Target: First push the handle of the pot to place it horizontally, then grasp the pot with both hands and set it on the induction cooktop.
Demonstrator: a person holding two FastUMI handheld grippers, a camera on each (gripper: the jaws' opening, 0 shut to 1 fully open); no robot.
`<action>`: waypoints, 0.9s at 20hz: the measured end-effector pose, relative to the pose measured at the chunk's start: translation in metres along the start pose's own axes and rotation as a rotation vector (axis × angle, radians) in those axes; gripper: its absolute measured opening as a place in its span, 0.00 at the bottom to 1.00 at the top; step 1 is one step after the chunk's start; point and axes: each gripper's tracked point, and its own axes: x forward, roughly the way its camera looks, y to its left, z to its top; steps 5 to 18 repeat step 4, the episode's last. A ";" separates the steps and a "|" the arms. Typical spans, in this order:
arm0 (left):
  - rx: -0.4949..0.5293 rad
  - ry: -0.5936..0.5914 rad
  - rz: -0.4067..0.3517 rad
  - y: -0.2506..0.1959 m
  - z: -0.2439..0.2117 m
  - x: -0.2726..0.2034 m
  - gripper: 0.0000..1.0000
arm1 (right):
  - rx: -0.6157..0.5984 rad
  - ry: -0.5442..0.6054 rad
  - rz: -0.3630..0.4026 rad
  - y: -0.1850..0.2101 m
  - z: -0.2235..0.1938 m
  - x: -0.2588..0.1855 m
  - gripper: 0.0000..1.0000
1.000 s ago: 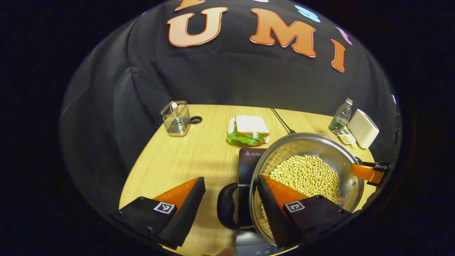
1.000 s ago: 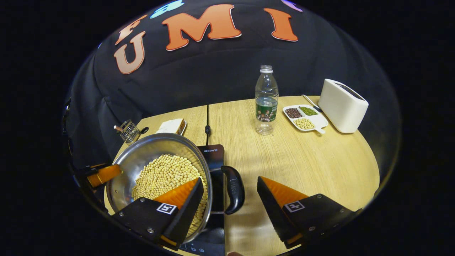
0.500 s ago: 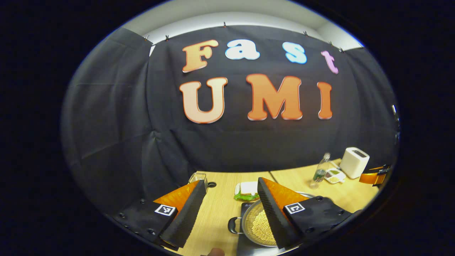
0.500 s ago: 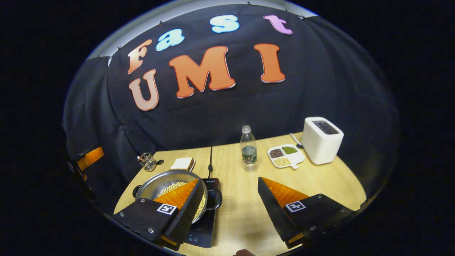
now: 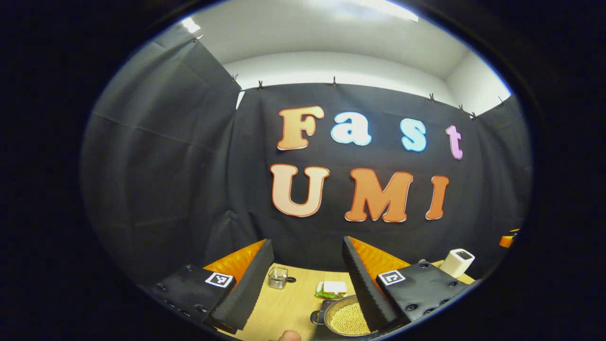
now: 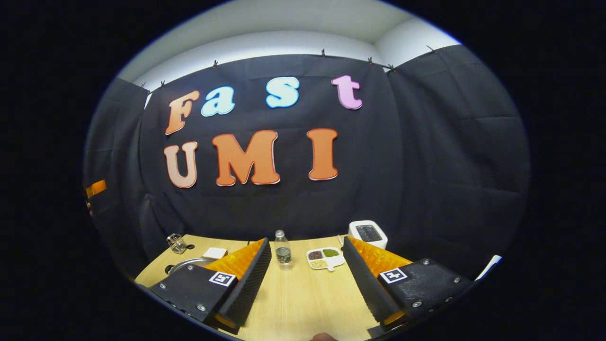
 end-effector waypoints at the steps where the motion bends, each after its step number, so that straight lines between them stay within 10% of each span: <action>1: -0.008 -0.001 -0.021 -0.005 0.002 -0.007 0.99 | -0.001 -0.018 -0.017 -0.008 0.007 -0.004 0.95; 18: -0.022 -0.033 -0.028 -0.005 0.019 -0.022 0.99 | 0.004 -0.039 -0.036 -0.025 0.023 -0.028 0.95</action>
